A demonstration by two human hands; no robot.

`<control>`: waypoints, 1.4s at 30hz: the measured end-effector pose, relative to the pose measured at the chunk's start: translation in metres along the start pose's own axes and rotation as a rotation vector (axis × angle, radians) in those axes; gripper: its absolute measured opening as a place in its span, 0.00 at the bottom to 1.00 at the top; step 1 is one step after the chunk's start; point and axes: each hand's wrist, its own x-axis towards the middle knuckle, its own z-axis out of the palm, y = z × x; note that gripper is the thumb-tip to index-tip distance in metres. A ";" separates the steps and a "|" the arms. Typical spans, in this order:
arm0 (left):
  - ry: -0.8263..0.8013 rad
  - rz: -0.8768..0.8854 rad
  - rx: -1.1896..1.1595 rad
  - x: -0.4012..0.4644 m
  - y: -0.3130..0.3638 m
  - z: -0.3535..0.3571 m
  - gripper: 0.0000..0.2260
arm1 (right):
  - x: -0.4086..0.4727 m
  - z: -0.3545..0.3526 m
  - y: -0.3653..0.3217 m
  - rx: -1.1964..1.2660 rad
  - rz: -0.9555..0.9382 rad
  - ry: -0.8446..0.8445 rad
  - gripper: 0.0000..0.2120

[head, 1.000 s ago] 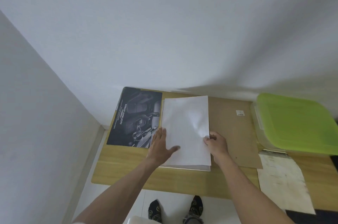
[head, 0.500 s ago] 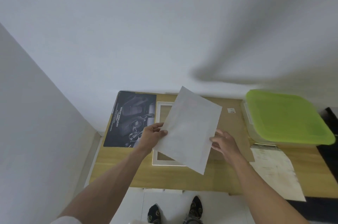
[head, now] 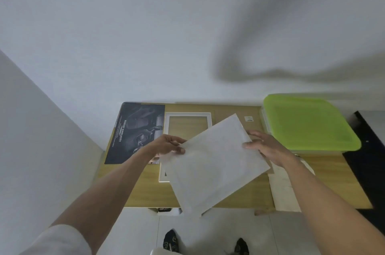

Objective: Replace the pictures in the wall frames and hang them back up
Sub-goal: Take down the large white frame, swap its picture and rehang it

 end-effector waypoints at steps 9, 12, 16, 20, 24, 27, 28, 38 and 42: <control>0.037 -0.092 -0.150 0.016 -0.007 0.097 0.31 | -0.016 -0.090 0.102 0.302 0.079 0.078 0.24; 0.026 -0.073 -0.213 0.030 -0.013 0.154 0.32 | -0.028 -0.132 0.139 0.299 0.140 0.061 0.26; 0.104 -0.087 -0.253 0.049 -0.010 0.226 0.16 | -0.036 -0.185 0.184 0.290 0.206 0.082 0.22; 0.226 -0.081 -0.230 0.073 -0.007 0.287 0.14 | -0.044 -0.232 0.218 0.246 0.253 0.077 0.22; 0.309 -0.059 -0.200 0.101 0.001 0.335 0.12 | -0.046 -0.264 0.236 0.160 0.272 0.164 0.20; 0.369 -0.041 -0.157 0.117 0.009 0.363 0.10 | -0.045 -0.279 0.241 0.151 0.283 0.230 0.18; 0.383 -0.033 -0.141 0.122 0.013 0.371 0.11 | -0.043 -0.283 0.241 0.142 0.288 0.250 0.18; 0.504 0.181 0.591 0.123 0.007 0.416 0.30 | -0.029 -0.298 0.255 -0.244 0.236 0.402 0.27; 0.284 0.259 1.038 0.116 -0.009 0.431 0.31 | -0.027 -0.282 0.251 -0.719 0.126 0.462 0.32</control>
